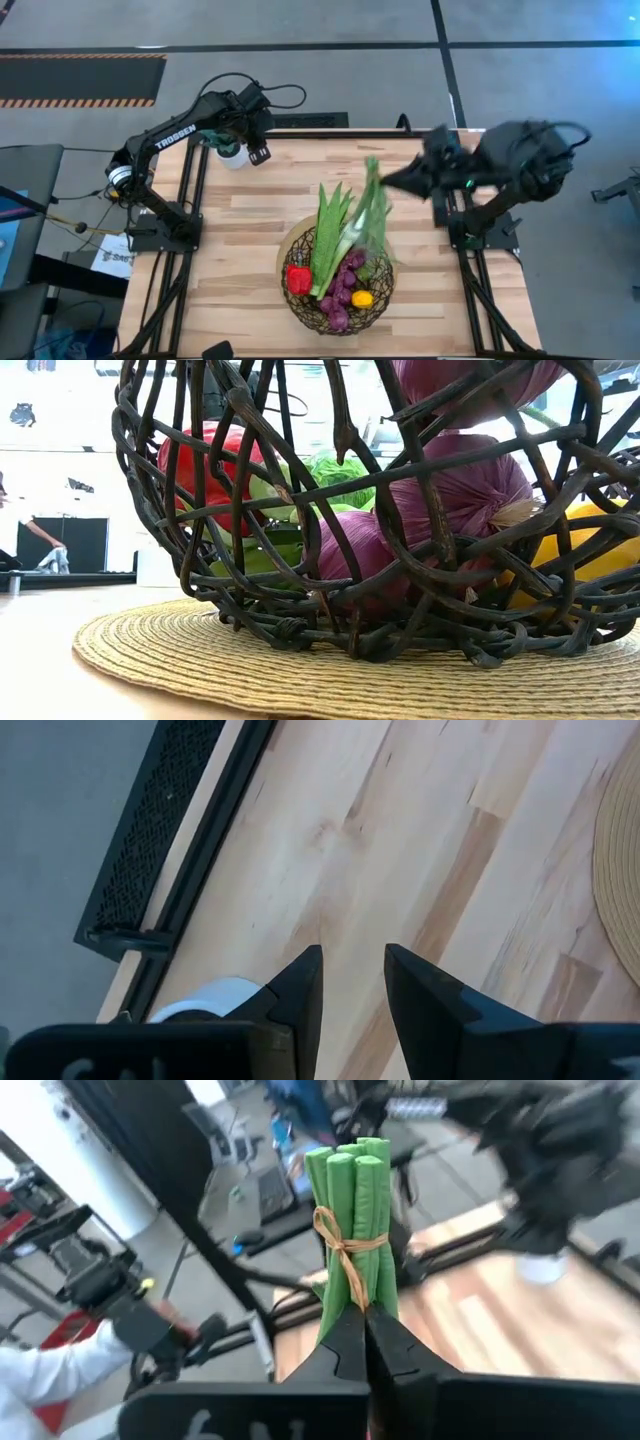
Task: Build produce basket
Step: Put the green beans into the black basket
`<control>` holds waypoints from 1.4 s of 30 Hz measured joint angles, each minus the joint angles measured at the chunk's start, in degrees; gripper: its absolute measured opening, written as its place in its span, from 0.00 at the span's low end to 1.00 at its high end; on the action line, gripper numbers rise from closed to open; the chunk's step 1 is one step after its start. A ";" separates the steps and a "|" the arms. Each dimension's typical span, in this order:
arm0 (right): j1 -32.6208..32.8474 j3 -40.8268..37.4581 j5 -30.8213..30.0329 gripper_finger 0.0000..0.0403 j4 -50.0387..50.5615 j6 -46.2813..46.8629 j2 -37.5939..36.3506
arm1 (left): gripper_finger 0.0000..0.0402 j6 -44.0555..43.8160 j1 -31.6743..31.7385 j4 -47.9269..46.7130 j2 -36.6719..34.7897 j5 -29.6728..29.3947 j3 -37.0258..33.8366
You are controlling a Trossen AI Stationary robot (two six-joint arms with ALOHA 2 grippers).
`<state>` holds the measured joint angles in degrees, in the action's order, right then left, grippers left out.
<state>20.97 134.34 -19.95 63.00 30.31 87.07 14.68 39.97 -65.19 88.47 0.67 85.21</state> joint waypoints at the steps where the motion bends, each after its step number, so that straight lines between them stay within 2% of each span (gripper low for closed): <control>1: 0.92 0.00 -0.23 0.00 -0.02 0.94 0.83 | 0.24 -0.08 0.00 0.00 0.00 0.00 0.00; 6: 4.09 0.00 -4.06 0.00 5.21 10.00 4.42 | 0.24 -0.07 0.00 0.02 0.00 0.00 0.00; 10: 5.31 0.02 -8.25 0.00 17.35 22.39 8.48 | 0.24 0.65 0.00 0.00 0.00 0.02 0.00; 13: 5.29 -0.07 -8.57 0.00 27.09 32.72 12.73 | 0.24 1.00 0.00 -0.01 0.00 0.00 0.00; 20: 4.55 -2.39 -7.42 0.00 27.03 37.28 19.14 | 0.24 2.66 -0.02 -0.44 0.00 0.02 0.00; 29: 2.68 -8.40 -6.59 0.00 26.80 35.25 21.98 | 0.24 4.39 -0.04 -0.68 0.00 0.35 -0.02; 37: -3.55 -18.37 -0.08 0.00 25.04 27.50 23.16 | 0.24 4.32 -0.05 -1.18 0.00 0.50 -0.02; 42: -3.65 -19.54 4.00 0.00 19.15 18.93 28.47 | 0.24 3.19 -0.07 -1.23 0.00 0.52 -0.02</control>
<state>17.32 114.80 -15.94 82.16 49.24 115.54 17.88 39.90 -66.42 88.47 1.19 85.19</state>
